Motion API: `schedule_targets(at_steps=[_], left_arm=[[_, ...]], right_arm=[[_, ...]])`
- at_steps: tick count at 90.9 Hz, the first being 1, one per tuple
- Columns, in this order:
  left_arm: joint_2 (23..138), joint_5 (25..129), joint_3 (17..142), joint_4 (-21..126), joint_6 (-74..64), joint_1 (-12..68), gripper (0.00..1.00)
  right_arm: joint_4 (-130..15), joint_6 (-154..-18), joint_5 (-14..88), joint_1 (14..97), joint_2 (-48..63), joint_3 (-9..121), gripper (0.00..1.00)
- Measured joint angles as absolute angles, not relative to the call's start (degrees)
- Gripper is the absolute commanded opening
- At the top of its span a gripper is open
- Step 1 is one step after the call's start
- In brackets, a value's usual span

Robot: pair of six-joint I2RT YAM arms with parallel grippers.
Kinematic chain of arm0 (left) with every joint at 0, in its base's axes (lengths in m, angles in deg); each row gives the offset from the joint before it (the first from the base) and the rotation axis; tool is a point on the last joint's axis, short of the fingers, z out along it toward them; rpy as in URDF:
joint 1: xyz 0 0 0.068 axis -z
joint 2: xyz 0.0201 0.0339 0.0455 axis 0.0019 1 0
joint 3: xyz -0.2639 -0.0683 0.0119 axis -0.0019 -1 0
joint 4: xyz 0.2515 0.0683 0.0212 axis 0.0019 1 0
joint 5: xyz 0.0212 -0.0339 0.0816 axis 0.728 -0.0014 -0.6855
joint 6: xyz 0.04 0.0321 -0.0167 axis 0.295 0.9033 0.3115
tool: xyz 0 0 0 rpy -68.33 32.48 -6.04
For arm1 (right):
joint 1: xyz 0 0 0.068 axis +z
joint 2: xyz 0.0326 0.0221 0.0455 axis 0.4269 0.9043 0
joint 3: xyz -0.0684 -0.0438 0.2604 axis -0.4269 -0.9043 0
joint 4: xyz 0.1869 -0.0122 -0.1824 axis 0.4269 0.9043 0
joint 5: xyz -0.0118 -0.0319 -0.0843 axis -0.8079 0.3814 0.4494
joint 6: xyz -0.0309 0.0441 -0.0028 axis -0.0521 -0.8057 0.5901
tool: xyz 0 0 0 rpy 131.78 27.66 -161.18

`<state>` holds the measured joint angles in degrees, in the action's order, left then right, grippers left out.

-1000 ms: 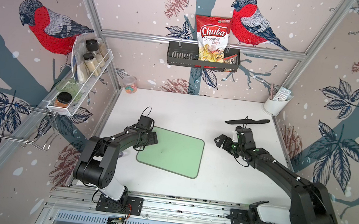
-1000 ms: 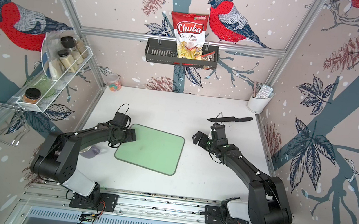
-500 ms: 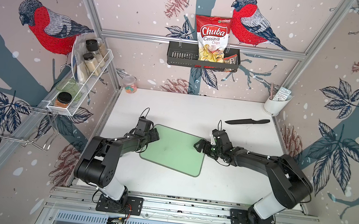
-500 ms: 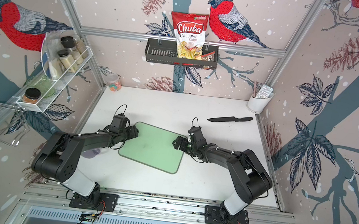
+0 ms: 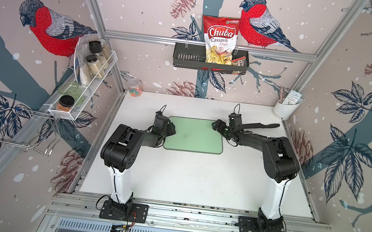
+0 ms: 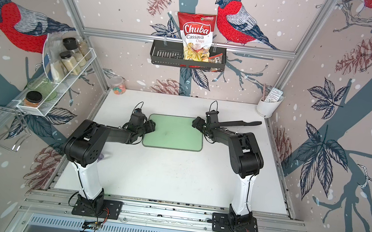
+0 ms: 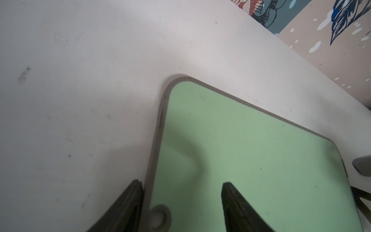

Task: Align the knife with the edge of the cutting board
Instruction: Move the work surface to the center of the board.

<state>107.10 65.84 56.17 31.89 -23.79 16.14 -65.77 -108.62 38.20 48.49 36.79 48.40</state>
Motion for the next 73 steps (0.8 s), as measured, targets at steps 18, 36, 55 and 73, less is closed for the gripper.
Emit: schedule_targets(at_steps=[18,36,55,73], left_arm=[[107.6,67.2,57.0,32.1,-23.3,16.2,0.71],[107.1,67.7,57.7,33.9,-22.4,16.4,0.72],[106.3,67.7,56.7,34.5,-21.7,16.5,0.73],[105.7,72.1,55.5,33.3,-21.2,13.2,0.73]], right_arm=[[-63.6,-106.3,39.2,48.5,35.2,47.4,0.91],[-62.1,-105.2,39.6,48.7,34.6,47.4,0.92],[-60.7,-104.8,40.5,49.3,35.0,48.4,0.92],[-57.7,-102.9,45.6,52.7,36.4,51.3,0.93]])
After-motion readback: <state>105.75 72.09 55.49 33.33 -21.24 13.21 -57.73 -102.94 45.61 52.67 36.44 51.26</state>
